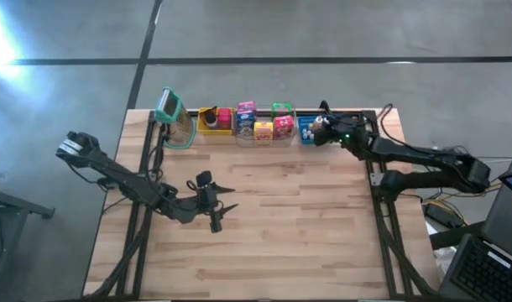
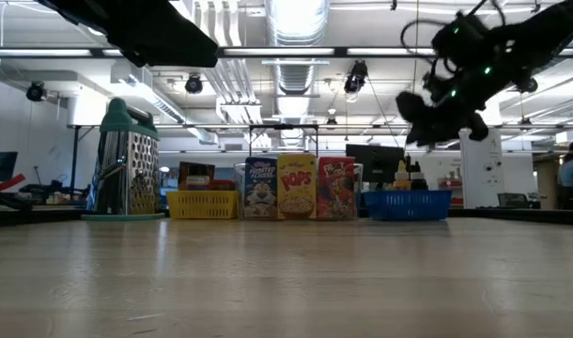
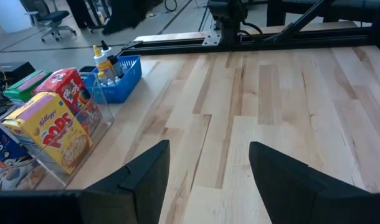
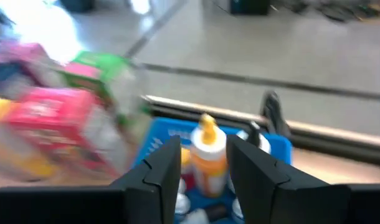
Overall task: Pick & Place Kitchen Items
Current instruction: Return to Home Position
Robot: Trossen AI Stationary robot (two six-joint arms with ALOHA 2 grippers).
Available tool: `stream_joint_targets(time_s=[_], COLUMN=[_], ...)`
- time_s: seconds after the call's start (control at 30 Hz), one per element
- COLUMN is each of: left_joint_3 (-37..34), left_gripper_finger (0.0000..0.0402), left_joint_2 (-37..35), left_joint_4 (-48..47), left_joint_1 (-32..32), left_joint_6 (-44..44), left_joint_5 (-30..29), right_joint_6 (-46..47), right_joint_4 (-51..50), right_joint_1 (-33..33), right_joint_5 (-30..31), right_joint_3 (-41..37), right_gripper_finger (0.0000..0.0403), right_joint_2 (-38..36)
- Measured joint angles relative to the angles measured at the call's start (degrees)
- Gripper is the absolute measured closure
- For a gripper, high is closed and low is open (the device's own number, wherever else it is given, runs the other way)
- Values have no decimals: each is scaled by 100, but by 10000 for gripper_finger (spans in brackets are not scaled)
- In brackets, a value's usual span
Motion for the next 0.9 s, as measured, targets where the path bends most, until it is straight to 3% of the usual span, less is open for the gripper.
stream_joint_targets(time_s=[0.17,0.37,0.6,0.77,0.83,0.9], left_joint_3=[0,0,0,0,-31,-152], left_gripper_finger=[176,176,176,176,176,176], left_joint_2=[0,0,2,2,1,-93], left_joint_4=[-2,-1,2,50,67,42], left_joint_1=[-2,0,0,27,116,326], left_joint_6=[0,0,0,-433,-212,-107], left_joint_5=[2,2,2,19,125,606], right_joint_6=[-395,-758,-1537,-2087,-2092,-1976], right_joint_4=[-228,-496,-636,-718,-1021,-1317], right_joint_1=[765,2477,4324,4883,4951,4954], right_joint_5=[-185,-196,-156,-148,-148,-151], right_joint_3=[4,4,-7,-23,-43,-106], right_gripper_finger=[313,384,394,394,394,394], right_joint_2=[-841,-1627,-2134,-2482,-2661,-2864])
